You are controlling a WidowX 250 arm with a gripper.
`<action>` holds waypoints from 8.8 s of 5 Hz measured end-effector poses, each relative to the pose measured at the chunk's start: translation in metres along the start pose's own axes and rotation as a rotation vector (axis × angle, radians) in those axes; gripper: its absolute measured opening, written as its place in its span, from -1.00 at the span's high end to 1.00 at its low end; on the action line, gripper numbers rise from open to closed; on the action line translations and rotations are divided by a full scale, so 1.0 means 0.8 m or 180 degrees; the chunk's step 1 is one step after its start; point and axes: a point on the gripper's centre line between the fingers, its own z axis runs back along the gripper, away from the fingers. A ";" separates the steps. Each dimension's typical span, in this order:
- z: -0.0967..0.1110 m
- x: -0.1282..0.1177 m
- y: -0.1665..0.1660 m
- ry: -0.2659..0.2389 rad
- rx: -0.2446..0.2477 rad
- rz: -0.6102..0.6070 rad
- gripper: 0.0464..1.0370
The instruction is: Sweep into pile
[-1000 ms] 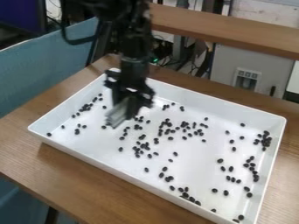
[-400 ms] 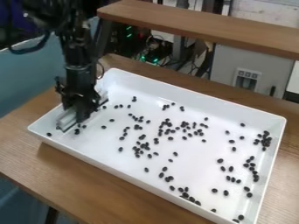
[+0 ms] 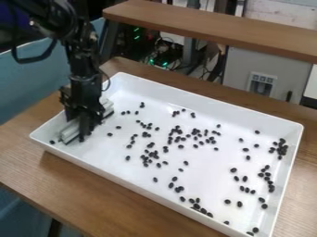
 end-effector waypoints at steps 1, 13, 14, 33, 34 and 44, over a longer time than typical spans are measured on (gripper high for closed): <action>-0.004 -0.002 -0.009 0.0045 -0.0043 -0.0047 0.30; 0.013 0.044 0.006 0.0089 -0.0121 0.0646 0.30; 0.004 0.046 0.023 0.0096 -0.0125 0.0666 0.30; 0.001 0.102 0.023 0.0045 -0.0254 0.0200 0.30; 0.003 0.111 -0.009 0.0011 -0.0235 -0.0039 0.30; 0.066 0.082 -0.306 -0.0140 -0.0411 -0.1593 0.22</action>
